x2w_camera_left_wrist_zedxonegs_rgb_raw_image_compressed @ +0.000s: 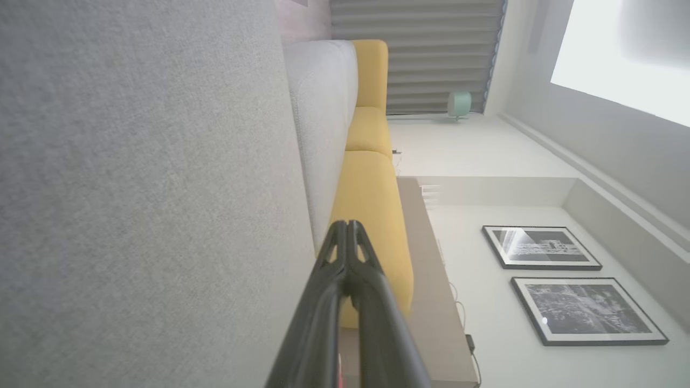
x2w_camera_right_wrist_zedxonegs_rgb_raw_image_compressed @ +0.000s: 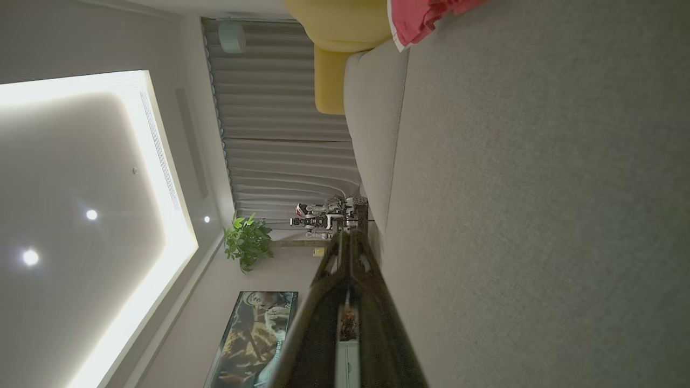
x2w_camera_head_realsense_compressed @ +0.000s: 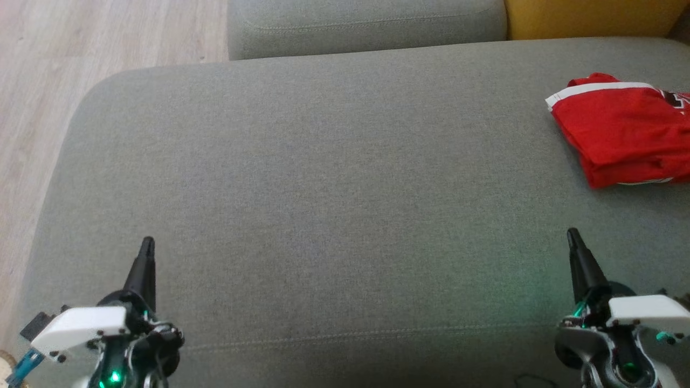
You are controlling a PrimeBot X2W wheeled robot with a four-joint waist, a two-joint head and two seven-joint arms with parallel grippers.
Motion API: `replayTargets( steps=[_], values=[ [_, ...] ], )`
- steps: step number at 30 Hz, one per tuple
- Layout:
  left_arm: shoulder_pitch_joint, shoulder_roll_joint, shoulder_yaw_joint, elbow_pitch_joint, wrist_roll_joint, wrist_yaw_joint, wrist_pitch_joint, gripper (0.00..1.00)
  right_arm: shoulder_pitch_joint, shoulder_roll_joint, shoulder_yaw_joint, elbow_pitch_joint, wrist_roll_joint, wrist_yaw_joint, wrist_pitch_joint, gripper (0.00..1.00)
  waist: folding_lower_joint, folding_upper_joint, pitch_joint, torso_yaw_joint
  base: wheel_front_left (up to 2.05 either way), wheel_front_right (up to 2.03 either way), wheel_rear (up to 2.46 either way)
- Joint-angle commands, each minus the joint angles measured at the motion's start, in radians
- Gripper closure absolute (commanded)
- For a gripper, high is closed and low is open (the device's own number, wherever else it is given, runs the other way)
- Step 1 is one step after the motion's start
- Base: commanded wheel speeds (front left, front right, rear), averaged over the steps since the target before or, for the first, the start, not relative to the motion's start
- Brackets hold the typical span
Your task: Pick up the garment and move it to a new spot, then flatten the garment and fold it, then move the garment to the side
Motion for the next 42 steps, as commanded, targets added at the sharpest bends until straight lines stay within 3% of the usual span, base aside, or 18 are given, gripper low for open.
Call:
replayTargets(
  steps=[1, 42],
  values=[
    [-0.059, 0.012, 0.049, -0.024, -0.036, -0.014, 0.009, 1.00, -0.063, -0.020, 0.015, -0.030, 0.037, 0.000, 0.016, 1.00, 0.0000, -0.0001, 0.000, -0.001, 0.00, 0.00, 0.00],
    [-0.061, 0.000, 0.065, -0.023, -0.022, -0.014, 0.023, 1.00, -0.064, -0.012, 0.005, -0.029, 0.028, 0.000, 0.024, 1.00, 0.0000, -0.0001, 0.000, -0.001, 0.00, 0.00, 0.00]
  ],
)
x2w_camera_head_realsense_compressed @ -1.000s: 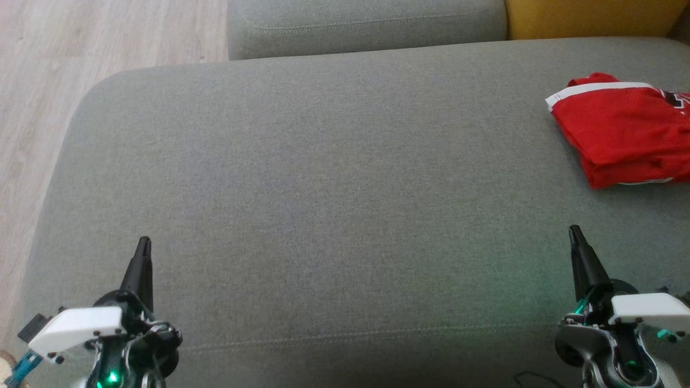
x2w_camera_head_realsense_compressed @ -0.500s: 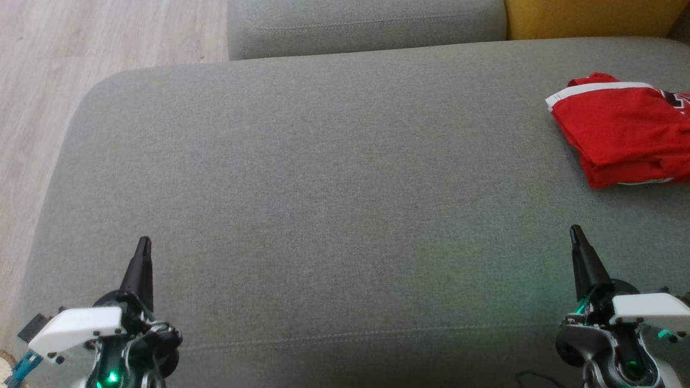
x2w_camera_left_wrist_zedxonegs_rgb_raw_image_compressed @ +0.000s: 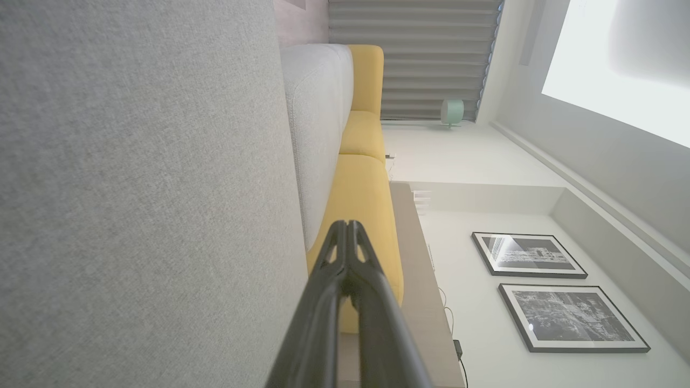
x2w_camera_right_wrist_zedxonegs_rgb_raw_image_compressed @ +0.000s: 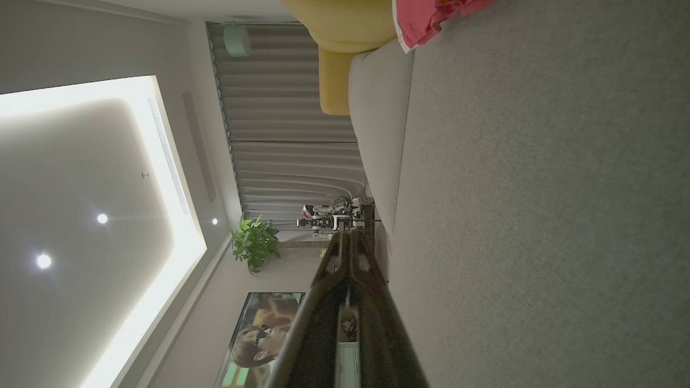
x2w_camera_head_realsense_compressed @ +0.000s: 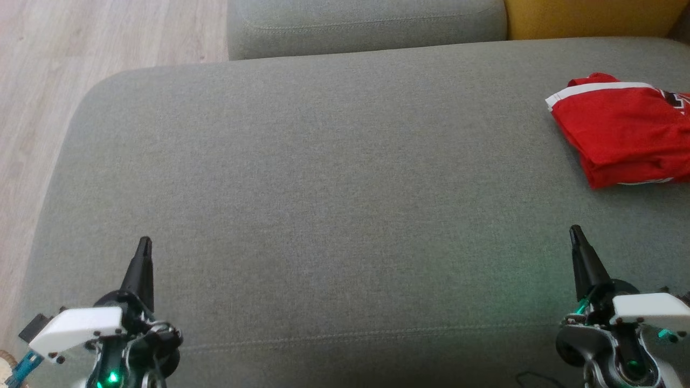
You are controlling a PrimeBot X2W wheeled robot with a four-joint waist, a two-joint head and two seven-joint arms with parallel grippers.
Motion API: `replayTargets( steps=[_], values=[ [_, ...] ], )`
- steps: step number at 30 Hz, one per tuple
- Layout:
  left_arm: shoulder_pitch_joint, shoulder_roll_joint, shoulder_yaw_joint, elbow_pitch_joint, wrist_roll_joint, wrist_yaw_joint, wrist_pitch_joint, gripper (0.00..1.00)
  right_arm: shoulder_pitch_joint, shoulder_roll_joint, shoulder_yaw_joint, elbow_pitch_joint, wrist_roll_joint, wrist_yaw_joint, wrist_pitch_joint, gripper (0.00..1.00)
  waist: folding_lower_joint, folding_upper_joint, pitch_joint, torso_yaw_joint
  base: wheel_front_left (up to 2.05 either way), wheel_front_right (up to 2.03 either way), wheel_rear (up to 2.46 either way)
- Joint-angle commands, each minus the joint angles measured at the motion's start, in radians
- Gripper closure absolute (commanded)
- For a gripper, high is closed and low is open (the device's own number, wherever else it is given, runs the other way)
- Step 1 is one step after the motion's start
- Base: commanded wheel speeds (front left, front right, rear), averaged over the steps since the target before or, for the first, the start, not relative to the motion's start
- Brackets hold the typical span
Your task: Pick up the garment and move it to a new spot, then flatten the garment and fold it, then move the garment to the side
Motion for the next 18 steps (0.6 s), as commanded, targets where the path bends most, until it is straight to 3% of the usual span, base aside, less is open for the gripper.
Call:
replayTargets(
  steps=[1, 18],
  values=[
    [-0.056, 0.009, 0.040, -0.026, 0.009, -0.007, 0.007, 1.00, -0.050, -0.012, 0.019, -0.033, -0.001, 0.000, 0.006, 1.00, 0.0000, 0.0000, 0.000, 0.000, 0.00, 0.00, 0.00],
    [-0.056, 0.005, 0.045, -0.026, 0.013, -0.007, 0.011, 1.00, -0.050, -0.010, 0.016, -0.032, -0.004, 0.000, 0.008, 1.00, 0.0000, 0.0000, 0.000, 0.000, 0.00, 0.00, 0.00]
  ],
)
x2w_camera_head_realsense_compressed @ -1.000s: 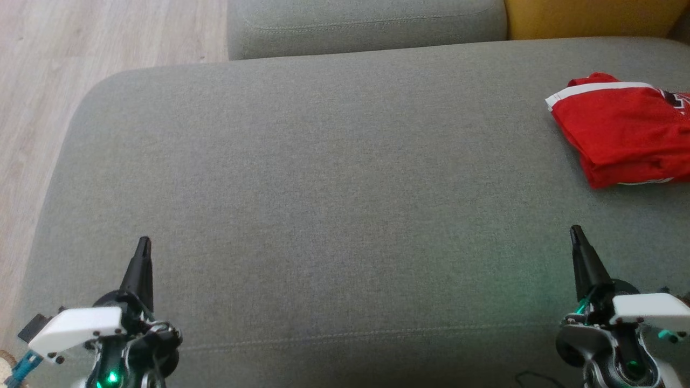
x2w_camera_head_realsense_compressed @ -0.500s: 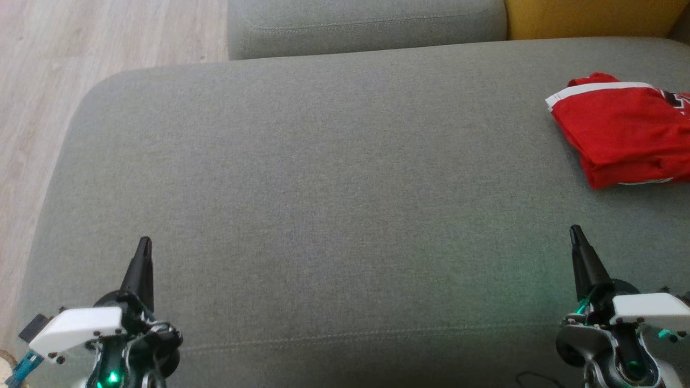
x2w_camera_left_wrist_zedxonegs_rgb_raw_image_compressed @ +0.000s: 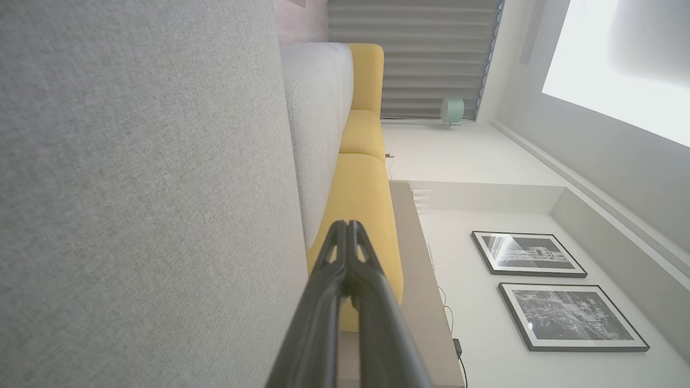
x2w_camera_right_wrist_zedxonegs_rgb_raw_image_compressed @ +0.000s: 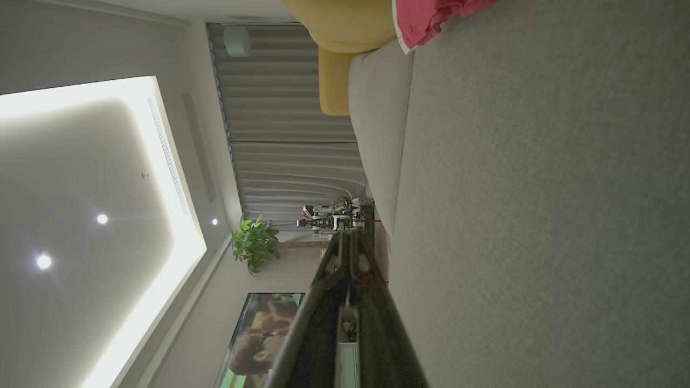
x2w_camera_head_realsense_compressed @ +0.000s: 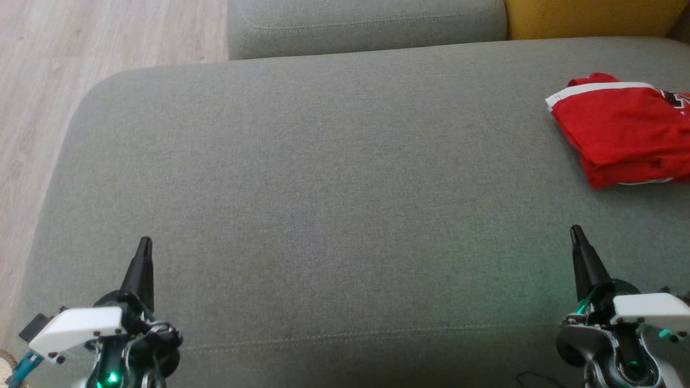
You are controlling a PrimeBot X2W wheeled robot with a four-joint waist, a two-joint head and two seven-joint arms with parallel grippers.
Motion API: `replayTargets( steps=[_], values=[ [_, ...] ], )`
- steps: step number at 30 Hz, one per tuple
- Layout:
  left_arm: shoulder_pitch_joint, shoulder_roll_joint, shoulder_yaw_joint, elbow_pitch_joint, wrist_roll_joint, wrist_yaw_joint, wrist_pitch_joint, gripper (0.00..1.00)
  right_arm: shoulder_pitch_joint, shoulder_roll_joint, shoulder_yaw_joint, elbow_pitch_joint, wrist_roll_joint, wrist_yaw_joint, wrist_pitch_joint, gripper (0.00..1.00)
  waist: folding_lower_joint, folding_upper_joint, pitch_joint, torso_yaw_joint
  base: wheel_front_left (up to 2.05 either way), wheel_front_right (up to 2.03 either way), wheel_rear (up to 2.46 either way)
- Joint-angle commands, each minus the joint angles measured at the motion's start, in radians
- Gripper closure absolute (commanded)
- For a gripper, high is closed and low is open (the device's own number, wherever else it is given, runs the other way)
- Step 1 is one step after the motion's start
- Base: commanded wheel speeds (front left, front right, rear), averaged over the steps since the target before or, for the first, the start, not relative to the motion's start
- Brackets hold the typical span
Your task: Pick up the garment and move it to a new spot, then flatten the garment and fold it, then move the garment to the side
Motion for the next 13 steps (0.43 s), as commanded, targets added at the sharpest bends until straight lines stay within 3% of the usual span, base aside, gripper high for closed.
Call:
replayTargets(
  steps=[1, 13],
  values=[
    [-0.056, 0.007, 0.042, -0.026, 0.011, -0.007, 0.003, 1.00, -0.050, -0.010, 0.018, -0.032, -0.004, 0.000, 0.007, 1.00, 0.0000, 0.0000, 0.000, 0.000, 0.00, 0.00, 0.00],
    [-0.056, 0.005, 0.045, -0.026, 0.014, -0.007, 0.006, 1.00, -0.050, -0.009, 0.016, -0.032, -0.005, 0.000, 0.009, 1.00, 0.0000, 0.0000, 0.000, 0.000, 0.00, 0.00, 0.00]
  ],
)
